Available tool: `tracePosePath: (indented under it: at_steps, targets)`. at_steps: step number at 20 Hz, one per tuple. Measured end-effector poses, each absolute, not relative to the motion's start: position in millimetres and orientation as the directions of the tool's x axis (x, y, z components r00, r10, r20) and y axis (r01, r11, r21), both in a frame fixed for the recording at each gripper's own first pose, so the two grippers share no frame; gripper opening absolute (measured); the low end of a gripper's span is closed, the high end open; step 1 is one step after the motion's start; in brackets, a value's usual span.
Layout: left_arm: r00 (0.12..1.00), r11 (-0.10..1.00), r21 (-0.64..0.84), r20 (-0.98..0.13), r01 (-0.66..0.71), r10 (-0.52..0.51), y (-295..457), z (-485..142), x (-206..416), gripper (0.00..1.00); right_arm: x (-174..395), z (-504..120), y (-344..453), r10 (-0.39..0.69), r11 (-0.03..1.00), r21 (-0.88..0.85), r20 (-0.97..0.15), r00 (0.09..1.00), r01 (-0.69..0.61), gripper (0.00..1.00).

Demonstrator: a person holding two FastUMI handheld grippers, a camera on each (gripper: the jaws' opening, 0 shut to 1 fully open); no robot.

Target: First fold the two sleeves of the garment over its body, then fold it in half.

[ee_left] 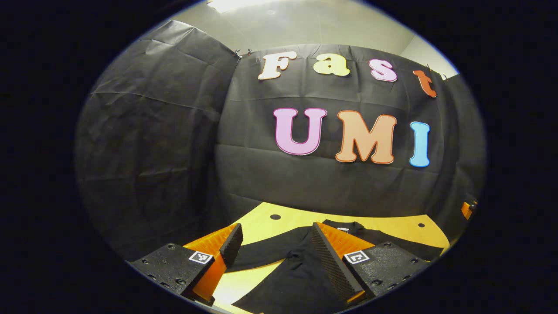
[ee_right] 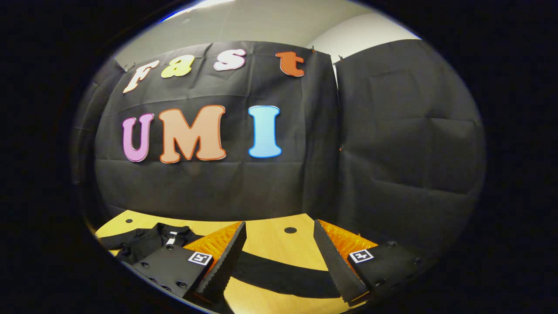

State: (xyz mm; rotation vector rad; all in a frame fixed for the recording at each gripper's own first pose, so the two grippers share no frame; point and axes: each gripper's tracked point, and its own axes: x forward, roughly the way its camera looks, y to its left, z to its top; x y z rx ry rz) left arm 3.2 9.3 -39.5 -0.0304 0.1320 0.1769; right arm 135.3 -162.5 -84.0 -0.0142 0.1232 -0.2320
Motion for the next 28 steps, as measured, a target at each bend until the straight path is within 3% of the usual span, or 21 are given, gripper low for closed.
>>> tracePosePath:
  at_steps: [11, 12, 13, 16, 20, 21, 24, 25, 28]
  targets:
    - [0.954, 0.959, 0.037, -0.101, -0.279, 0.282, 27, -21, -15, 0.92, 173, -220, -250, -0.331, 0.937, -0.022, -0.369, 0.868, 0.348, 0.94]
    - [0.951, 0.957, 0.036, -0.107, -0.288, 0.29, 28, -24, -16, 0.92, 174, -232, -256, -0.338, 0.932, -0.014, -0.393, 0.855, 0.362, 0.98]
    - [0.948, 0.955, 0.032, -0.116, -0.295, 0.297, 30, -26, -17, 0.92, 174, -242, -261, -0.349, 0.925, -0.014, -0.42, 0.838, 0.379, 0.94]
    - [0.941, 0.951, 0.021, -0.138, -0.309, 0.309, 32, -32, -20, 0.92, 172, -279, -279, -0.368, 0.913, -0.032, -0.496, 0.787, 0.407, 0.98]
    - [0.939, 0.949, 0.047, -0.135, -0.313, 0.316, 34, -32, -19, 0.92, 166, -308, -291, -0.372, 0.896, -0.012, -0.569, 0.734, 0.445, 0.94]
    - [0.939, 0.949, 0.051, -0.134, -0.312, 0.316, 34, -31, -18, 0.92, 163, -314, -293, -0.372, 0.892, -0.011, -0.586, 0.72, 0.452, 0.99]
    - [0.941, 0.952, 0.048, -0.142, -0.303, 0.306, 32, -34, -15, 0.93, 156, -332, -299, -0.367, 0.891, -0.023, -0.626, 0.688, 0.454, 0.99]
    - [0.942, 0.953, 0.046, -0.145, -0.3, 0.303, 31, -35, -15, 0.93, 154, -336, -299, -0.366, 0.89, -0.029, -0.638, 0.677, 0.454, 0.94]
    - [0.945, 0.957, 0.043, -0.147, -0.288, 0.291, 30, -38, -13, 0.93, 154, -339, -298, -0.372, 0.889, -0.042, -0.644, 0.668, 0.455, 0.99]
